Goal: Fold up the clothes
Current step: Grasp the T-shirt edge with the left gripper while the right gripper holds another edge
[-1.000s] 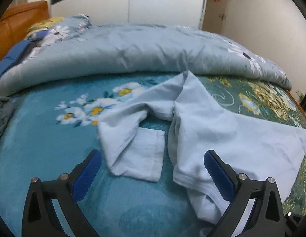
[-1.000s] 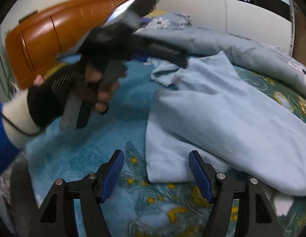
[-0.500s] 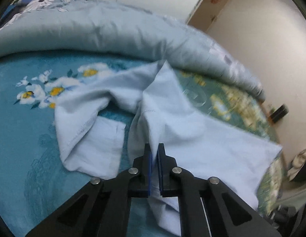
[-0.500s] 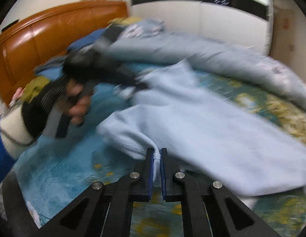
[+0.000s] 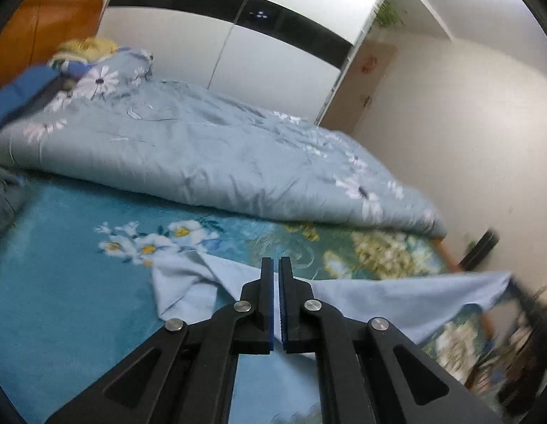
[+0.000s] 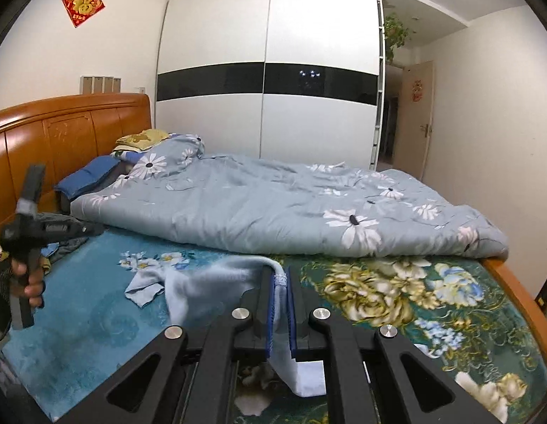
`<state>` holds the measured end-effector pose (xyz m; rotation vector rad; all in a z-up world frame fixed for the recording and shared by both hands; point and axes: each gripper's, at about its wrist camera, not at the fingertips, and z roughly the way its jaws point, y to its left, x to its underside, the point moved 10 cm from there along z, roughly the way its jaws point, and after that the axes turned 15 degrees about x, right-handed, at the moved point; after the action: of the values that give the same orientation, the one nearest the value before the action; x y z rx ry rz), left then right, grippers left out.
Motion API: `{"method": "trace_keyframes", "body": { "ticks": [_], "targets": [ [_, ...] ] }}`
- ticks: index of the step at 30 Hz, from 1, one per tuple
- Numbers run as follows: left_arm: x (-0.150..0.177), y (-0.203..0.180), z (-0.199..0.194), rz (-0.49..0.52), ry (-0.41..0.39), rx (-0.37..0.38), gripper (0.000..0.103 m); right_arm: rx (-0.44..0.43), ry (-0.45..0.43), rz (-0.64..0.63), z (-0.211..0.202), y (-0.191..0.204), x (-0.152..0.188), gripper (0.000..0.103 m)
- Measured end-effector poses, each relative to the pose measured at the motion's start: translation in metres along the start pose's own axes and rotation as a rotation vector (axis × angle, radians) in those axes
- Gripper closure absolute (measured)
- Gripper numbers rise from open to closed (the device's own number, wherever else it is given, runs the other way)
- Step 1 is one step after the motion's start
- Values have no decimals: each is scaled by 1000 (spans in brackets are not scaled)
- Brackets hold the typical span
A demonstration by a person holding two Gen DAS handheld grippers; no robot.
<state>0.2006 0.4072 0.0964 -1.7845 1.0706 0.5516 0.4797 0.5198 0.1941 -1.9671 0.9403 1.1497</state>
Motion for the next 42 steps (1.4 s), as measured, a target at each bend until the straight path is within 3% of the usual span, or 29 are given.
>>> {"method": "trace_keyframes", "body": {
  "ticks": [2, 8, 12, 14, 16, 27, 34, 36, 38, 39, 42],
  "targets": [
    [22, -5, 9, 47, 43, -6, 99, 13, 7, 7, 4, -5, 1, 96],
    [107, -20, 66, 349, 235, -127, 84, 41, 76, 82, 25, -44, 30, 96],
    [145, -41, 98, 542, 270, -125, 77, 36, 137, 151, 48, -71, 52, 96],
    [154, -51, 109, 602, 265, -114, 57, 37, 154, 173, 57, -81, 60, 96],
    [161, -60, 121, 664, 260, -112, 48, 32, 165, 194, 65, -90, 65, 96],
    [187, -83, 160, 768, 360, -35, 39, 7, 201, 230, 100, -107, 75, 96],
    [177, -87, 179, 755, 343, -59, 40, -5, 193, 243, 104, -108, 70, 96],
    [172, -87, 177, 724, 326, -49, 50, -6, 193, 243, 103, -108, 69, 96],
    [165, -84, 171, 677, 315, -45, 81, -5, 192, 241, 101, -107, 67, 96],
    [161, -83, 168, 647, 307, -42, 90, -4, 190, 239, 99, -106, 66, 96],
    [138, -83, 149, 569, 240, -47, 96, -6, 167, 226, 85, -101, 56, 96]
  ]
}}
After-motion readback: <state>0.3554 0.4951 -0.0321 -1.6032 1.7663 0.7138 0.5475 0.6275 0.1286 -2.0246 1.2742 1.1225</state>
